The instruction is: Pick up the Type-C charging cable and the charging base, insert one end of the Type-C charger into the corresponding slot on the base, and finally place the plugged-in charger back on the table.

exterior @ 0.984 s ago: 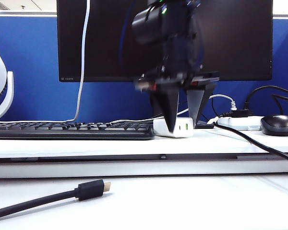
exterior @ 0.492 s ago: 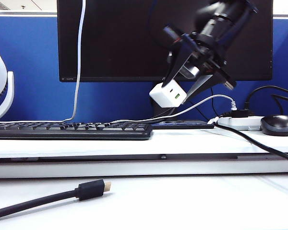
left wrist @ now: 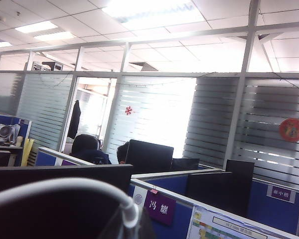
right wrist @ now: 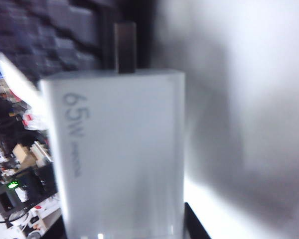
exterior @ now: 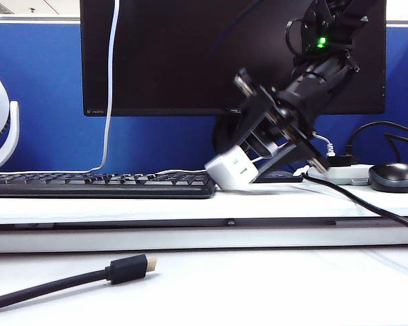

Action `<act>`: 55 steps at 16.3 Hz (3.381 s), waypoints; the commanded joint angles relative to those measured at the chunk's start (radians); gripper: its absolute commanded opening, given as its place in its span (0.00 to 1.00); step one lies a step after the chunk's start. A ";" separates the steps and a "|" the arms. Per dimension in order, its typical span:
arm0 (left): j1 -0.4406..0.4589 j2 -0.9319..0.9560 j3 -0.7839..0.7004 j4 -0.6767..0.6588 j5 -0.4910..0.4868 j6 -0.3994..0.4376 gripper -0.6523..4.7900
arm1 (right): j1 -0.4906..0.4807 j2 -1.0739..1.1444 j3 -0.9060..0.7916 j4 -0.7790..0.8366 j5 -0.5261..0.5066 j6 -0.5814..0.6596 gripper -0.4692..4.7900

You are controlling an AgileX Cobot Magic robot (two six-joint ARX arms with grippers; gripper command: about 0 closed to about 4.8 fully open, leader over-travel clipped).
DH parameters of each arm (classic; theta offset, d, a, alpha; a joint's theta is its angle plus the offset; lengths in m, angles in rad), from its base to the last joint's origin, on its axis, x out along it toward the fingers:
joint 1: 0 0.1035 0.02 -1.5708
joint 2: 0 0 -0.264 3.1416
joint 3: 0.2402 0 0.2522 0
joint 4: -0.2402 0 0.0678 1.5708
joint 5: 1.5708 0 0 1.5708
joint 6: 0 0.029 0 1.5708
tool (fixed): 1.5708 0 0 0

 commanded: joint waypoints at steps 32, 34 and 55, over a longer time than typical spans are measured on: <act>-0.001 -0.005 0.003 -0.002 0.003 -0.022 0.11 | 0.204 -0.127 -0.003 0.106 0.779 0.211 0.84; -0.001 -0.005 0.003 -0.002 0.003 -0.022 0.11 | 0.211 -0.127 -0.003 0.119 0.806 0.211 0.84; -0.001 -0.018 0.003 -0.021 0.004 -0.048 0.11 | 0.161 -0.268 0.101 0.146 0.348 0.288 0.08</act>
